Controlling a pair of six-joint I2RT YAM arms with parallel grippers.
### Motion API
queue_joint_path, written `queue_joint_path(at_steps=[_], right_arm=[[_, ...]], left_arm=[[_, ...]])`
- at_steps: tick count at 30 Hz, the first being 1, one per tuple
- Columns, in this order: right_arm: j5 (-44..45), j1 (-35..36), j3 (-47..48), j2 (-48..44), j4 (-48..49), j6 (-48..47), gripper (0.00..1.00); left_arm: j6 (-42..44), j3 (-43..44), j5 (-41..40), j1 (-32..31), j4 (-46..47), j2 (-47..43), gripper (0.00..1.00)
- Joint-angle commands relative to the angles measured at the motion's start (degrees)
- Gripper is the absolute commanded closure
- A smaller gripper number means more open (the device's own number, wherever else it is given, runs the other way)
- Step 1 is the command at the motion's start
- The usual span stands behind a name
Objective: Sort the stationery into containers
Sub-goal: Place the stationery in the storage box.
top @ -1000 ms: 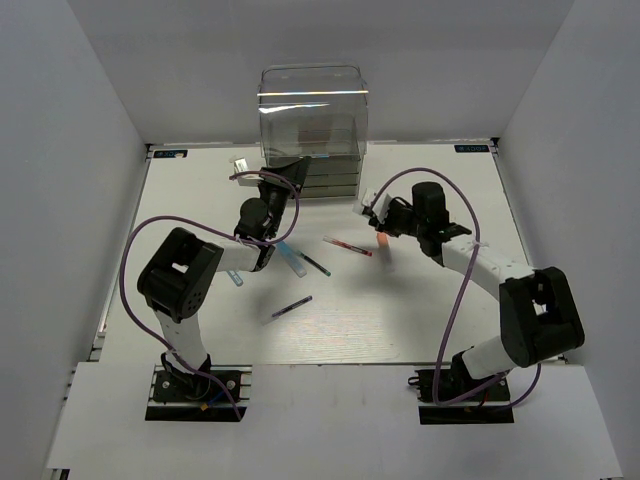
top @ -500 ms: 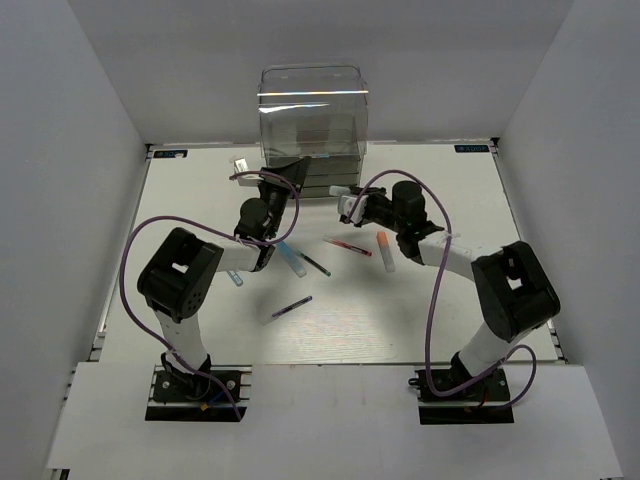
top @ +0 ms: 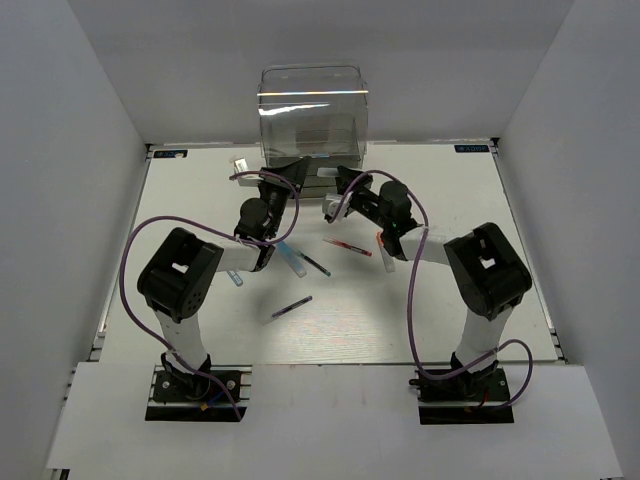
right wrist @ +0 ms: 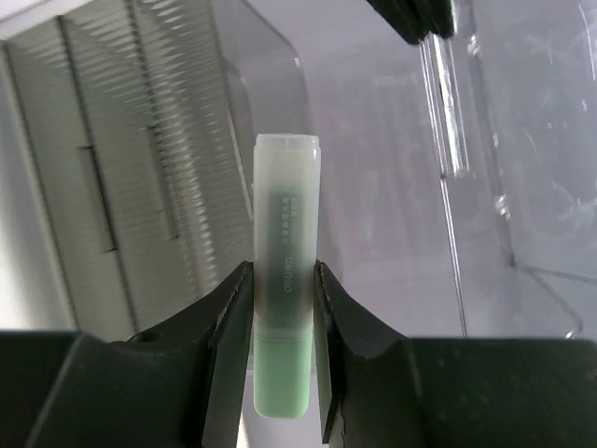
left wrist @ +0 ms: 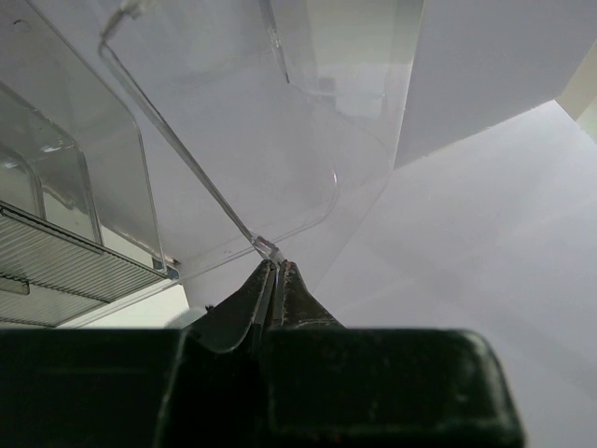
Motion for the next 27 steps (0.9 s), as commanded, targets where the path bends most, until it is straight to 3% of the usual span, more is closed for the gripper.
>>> queue_joint_path(at_steps=[1, 13, 27], right_arm=[[2.41, 1.03, 3.83, 3.04, 8.97, -4.57, 1.0], [5.48, 1.56, 10.51, 9.63, 11.35, -10.03, 1.0], [2.58, 0.94, 13.76, 13.15, 10.55, -13.81, 1.0]], left_arm=[[-0.03, 0.03, -0.35, -0.01, 3.33, -2.93, 0.88], [-0.03, -0.49, -0.35, -0.01, 3.33, -2.93, 0.88], [-0.03, -0.5, -0.35, -0.01, 3.85, -2.93, 0.88]])
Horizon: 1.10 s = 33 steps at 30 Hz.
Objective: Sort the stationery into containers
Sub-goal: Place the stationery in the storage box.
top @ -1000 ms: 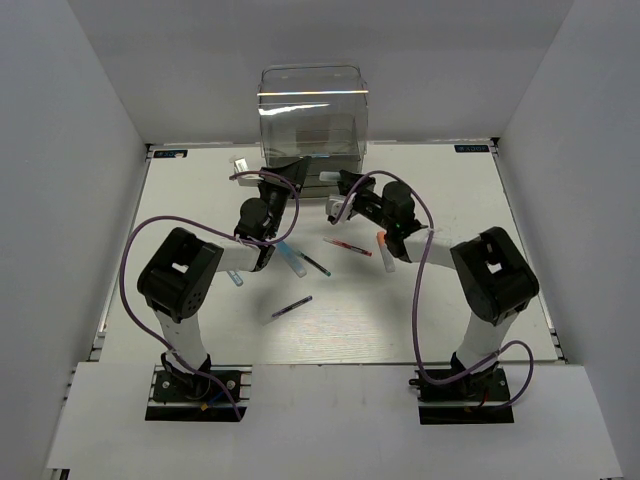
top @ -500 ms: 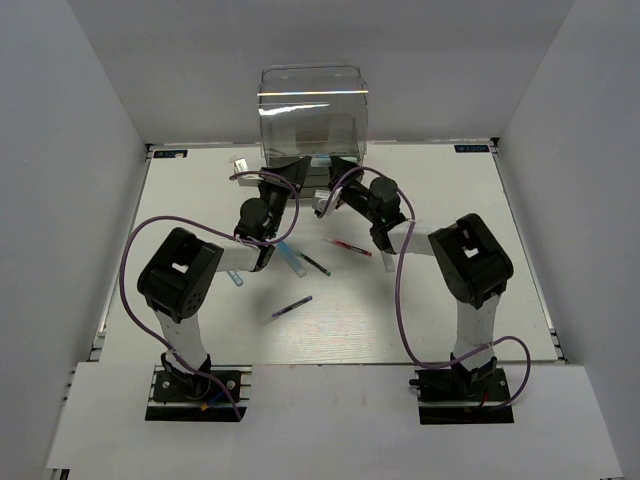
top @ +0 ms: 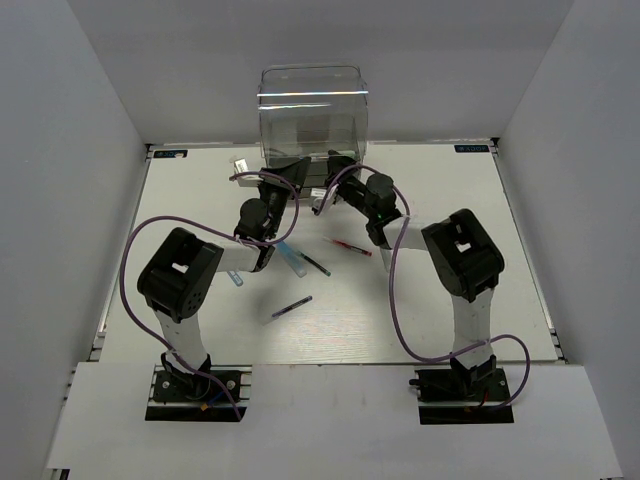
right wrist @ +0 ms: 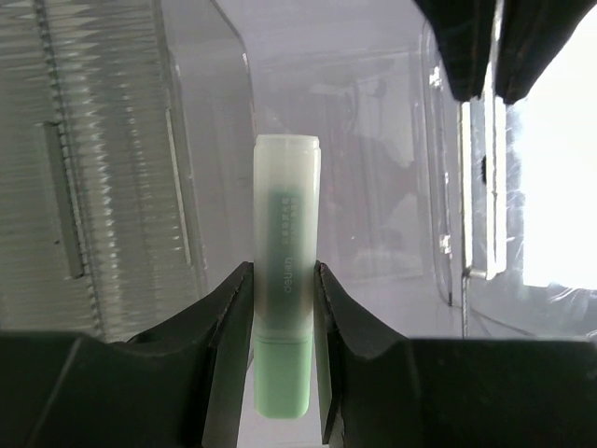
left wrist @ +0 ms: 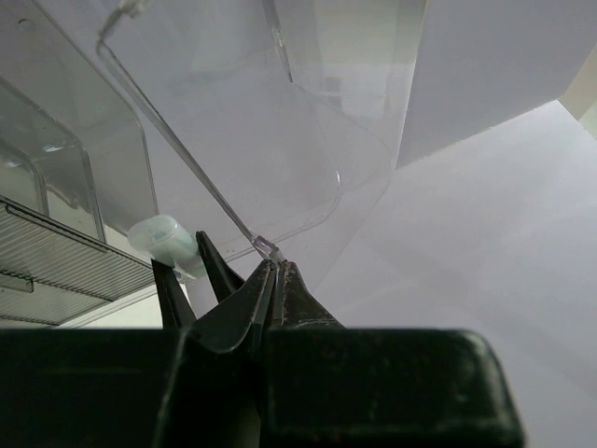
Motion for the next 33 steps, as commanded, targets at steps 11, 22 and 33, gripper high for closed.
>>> queue_joint_path(at_steps=[11, 22, 33], right_arm=[[0.55, -0.66, 7.08, 5.2, 4.66, 1.26, 1.0], [4.78, -0.66, 9.37, 5.9, 2.37, 7.67, 1.0], [6.18, -0.83, 10.24, 2.91, -2.19, 16.63, 1.0]], left_arm=[[0.0, -1.24, -0.33, -0.03, 4.38, -3.45, 0.88], [-0.53, -1.24, -0.33, -0.03, 4.38, -3.45, 0.88], [-0.53, -0.72, 0.2, -0.03, 4.38, -3.45, 0.88]])
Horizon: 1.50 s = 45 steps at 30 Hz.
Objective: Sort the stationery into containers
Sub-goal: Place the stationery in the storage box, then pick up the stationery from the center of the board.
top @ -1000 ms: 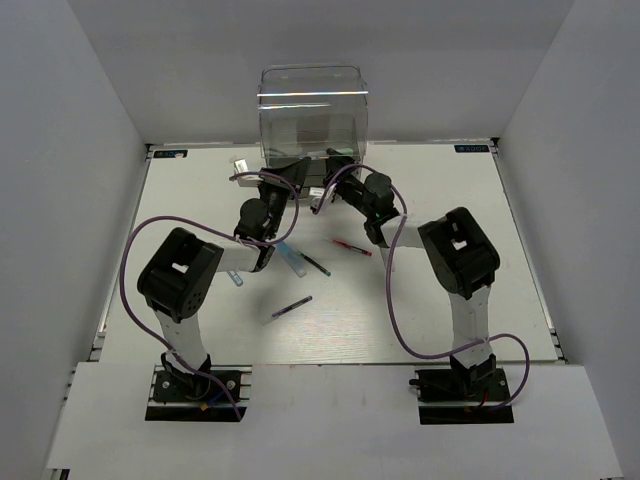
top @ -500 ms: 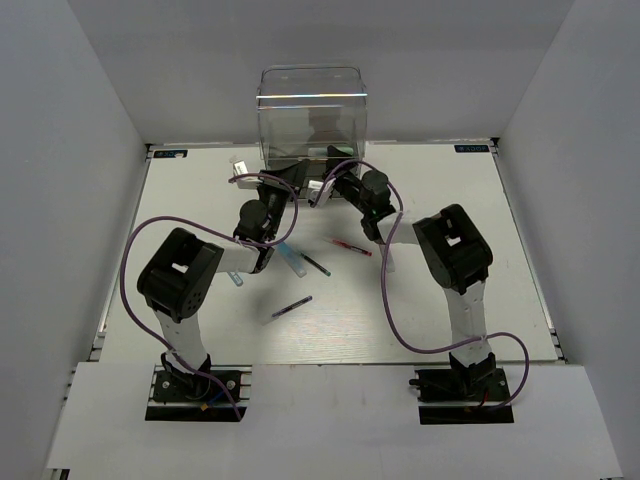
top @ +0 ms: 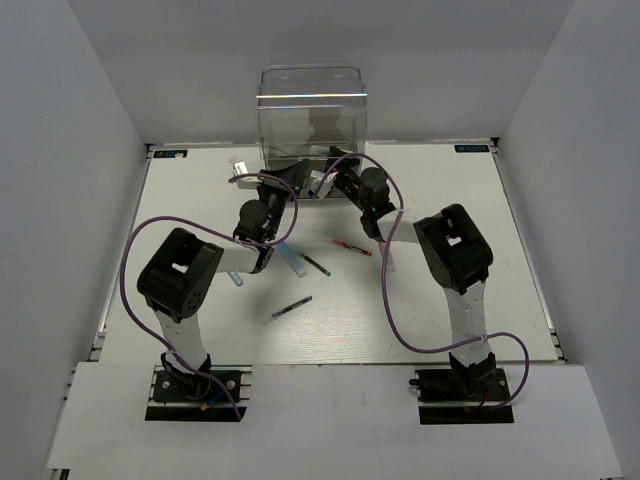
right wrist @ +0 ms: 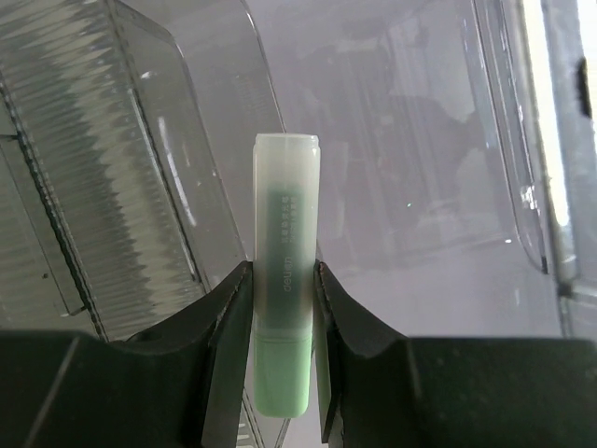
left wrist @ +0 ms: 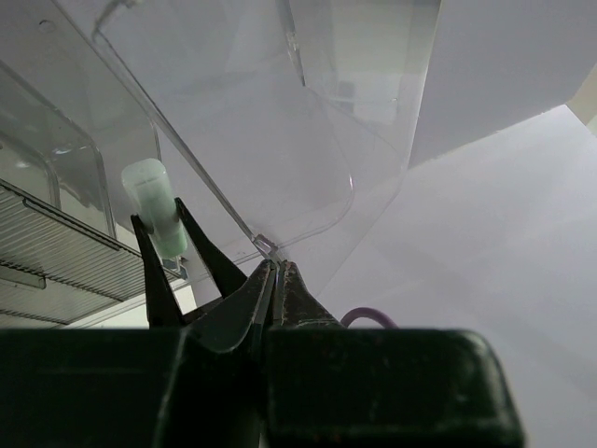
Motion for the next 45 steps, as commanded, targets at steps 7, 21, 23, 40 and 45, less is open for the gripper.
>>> queue_joint_path(at_steps=[7, 21, 23, 40, 45], right_arm=[[2.34, -0.24, 2.57, -3.74, -0.98, 5.85, 0.75], [0.24, -0.24, 0.73, -5.84, 0.17, 7.08, 0.41], [-0.47, -0.33, 0.2, -6.28, 0.43, 7.26, 0.39], [-11.89, -0.42, -15.53, -14.89, 9.13, 10.6, 0.56], [-13.74, -0.6, -22.03, -19.63, 9.31, 12.96, 0.57]], left_arm=[[-0.09, 0.75, 0.24, -0.03, 4.36, -3.45, 0.88], [-0.09, 0.75, 0.24, -0.03, 3.83, -3.45, 0.88], [-0.09, 0.75, 0.24, -0.03, 3.83, -3.45, 0.88], [-0.09, 0.75, 0.24, -0.03, 3.3, -3.98, 0.88], [-0.09, 0.75, 0.24, -0.03, 3.3, -3.98, 0.88]])
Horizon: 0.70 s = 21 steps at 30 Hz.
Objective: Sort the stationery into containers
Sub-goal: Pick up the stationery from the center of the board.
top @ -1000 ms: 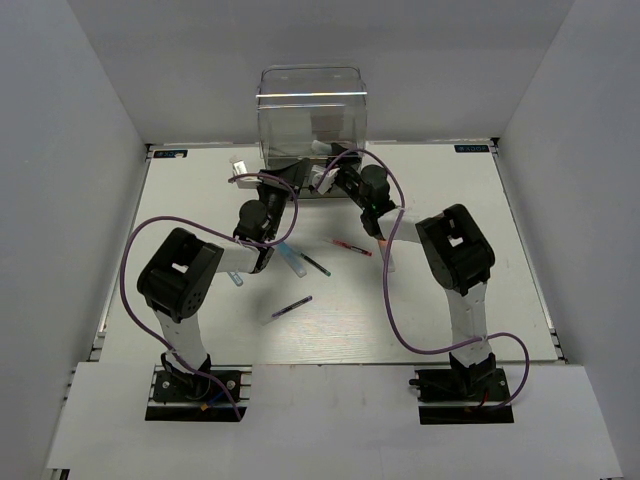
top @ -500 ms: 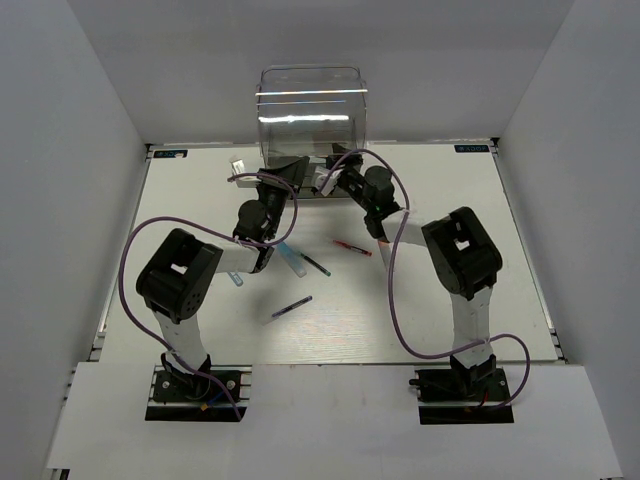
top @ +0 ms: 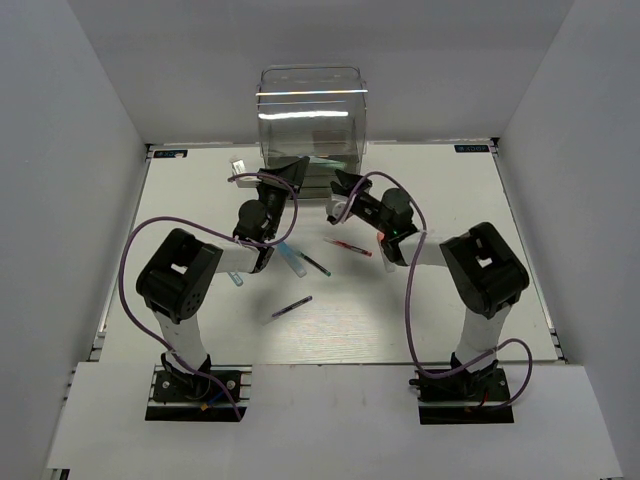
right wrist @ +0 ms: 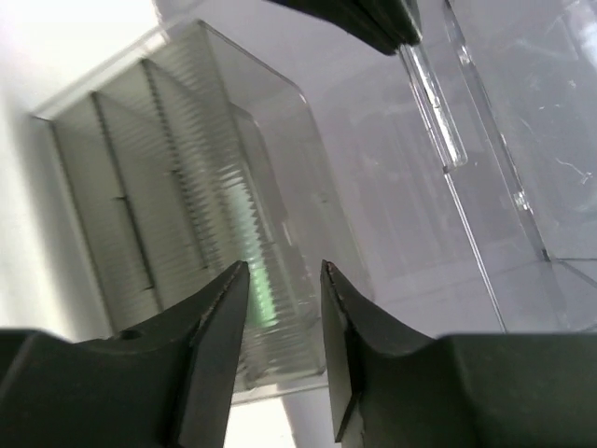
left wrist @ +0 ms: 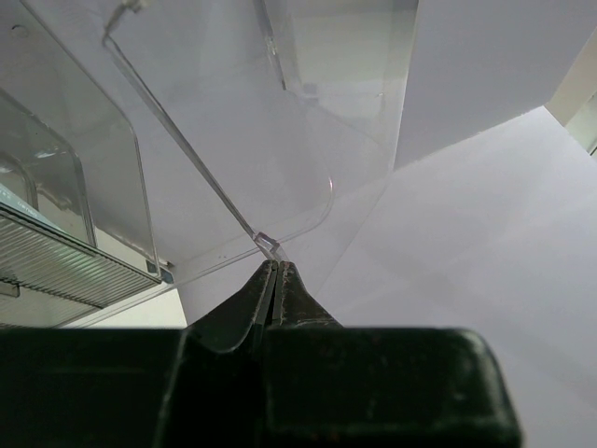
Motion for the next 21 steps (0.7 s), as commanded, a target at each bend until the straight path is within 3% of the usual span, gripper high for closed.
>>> queue_joint_path(at_steps=[1, 4, 6, 9, 11, 16, 21], right_arm=[[-3.49, -0.31, -5.13, -5.93, 4.7, 3.29, 0.59], [-2.27, -0.4, -9.35, -11.46, 2.07, 7.65, 0.67], [-1.21, -0.4, -10.43, -16.22, -7.05, 12.14, 0.74], [1.69, -0.66, -10.35, -23.87, -22.92, 20.24, 0.76], [4.4, -1.01, -10.43, -28.33, -30.23, 27.69, 0.72], [7.48, -1.36, -10.87, -31.96, -49.04, 35.35, 0.45], [11.44, -2.07, -9.73, -30.13, -58.13, 42.74, 0.44]], left_arm=[[0.23, 0.57, 0.2, -0.03, 2.15, -3.43, 0.88], [0.23, 0.05, 0.2, -0.03, 2.15, -3.96, 0.88], [0.23, -0.57, 0.2, -0.03, 2.15, -3.96, 0.88], [0.23, -1.1, 0.2, -0.03, 2.15, -3.96, 0.88], [0.23, -1.1, 0.72, -0.03, 2.15, -3.96, 0.88], [0.23, -1.62, 0.72, -0.03, 2.67, -3.96, 0.88], [0.23, -2.14, 0.72, -0.03, 2.67, -3.96, 0.88]])
